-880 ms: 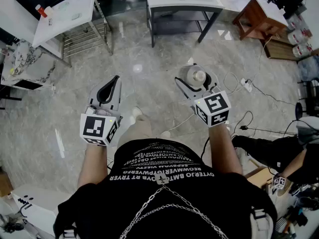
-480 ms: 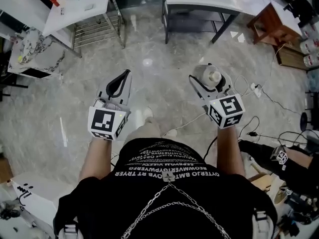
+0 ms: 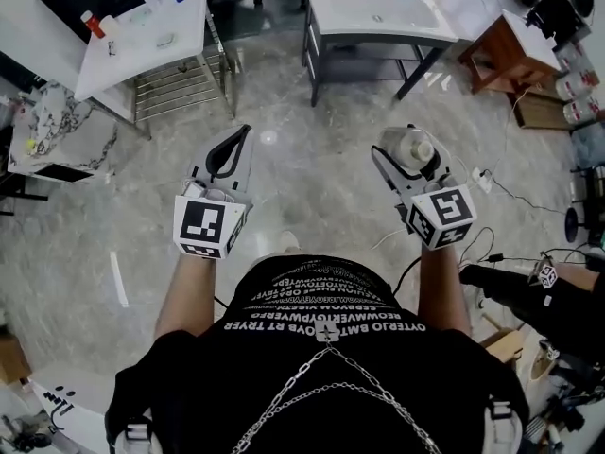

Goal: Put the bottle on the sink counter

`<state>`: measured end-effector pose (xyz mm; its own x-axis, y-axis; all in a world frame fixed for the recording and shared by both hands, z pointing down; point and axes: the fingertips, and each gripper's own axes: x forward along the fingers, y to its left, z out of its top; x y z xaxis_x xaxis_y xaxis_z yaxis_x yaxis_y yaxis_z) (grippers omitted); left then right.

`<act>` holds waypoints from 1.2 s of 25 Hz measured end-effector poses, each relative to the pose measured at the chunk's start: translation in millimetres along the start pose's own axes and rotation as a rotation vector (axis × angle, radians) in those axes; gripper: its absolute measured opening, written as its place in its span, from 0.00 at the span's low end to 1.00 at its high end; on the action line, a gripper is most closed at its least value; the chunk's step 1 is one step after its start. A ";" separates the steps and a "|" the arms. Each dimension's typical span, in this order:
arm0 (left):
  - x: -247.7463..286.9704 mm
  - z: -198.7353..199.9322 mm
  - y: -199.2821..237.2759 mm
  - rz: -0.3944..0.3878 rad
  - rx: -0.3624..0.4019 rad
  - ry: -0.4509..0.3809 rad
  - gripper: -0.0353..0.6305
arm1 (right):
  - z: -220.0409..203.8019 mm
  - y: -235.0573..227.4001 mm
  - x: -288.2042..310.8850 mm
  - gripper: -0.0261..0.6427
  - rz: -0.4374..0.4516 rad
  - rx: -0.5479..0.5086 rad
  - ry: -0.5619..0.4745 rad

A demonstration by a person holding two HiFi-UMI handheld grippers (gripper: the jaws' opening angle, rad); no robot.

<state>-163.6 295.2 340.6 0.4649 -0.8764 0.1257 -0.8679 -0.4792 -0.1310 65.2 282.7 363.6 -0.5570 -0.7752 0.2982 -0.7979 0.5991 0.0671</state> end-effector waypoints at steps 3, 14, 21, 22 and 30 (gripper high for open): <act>9.9 2.7 19.1 -0.021 0.018 -0.016 0.06 | 11.1 -0.3 15.9 0.53 -0.036 -0.008 0.000; 49.1 -13.4 56.2 0.001 0.010 -0.006 0.06 | 1.5 -27.6 54.3 0.53 -0.051 -0.009 0.057; 99.4 -7.9 64.4 0.009 0.028 0.004 0.06 | 6.4 -68.8 90.2 0.53 -0.013 0.015 0.049; 107.8 -7.4 66.7 0.009 0.030 0.009 0.06 | 8.5 -75.7 97.2 0.53 -0.009 0.016 0.047; 184.9 -5.3 96.7 0.038 0.040 0.021 0.06 | 22.8 -131.0 164.8 0.53 0.027 -0.005 0.048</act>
<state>-162.5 87.0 356.4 0.4273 -0.8932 0.1402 -0.8772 -0.4471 -0.1749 72.7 71.9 382.3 -0.5666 -0.7480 0.3455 -0.7813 0.6209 0.0631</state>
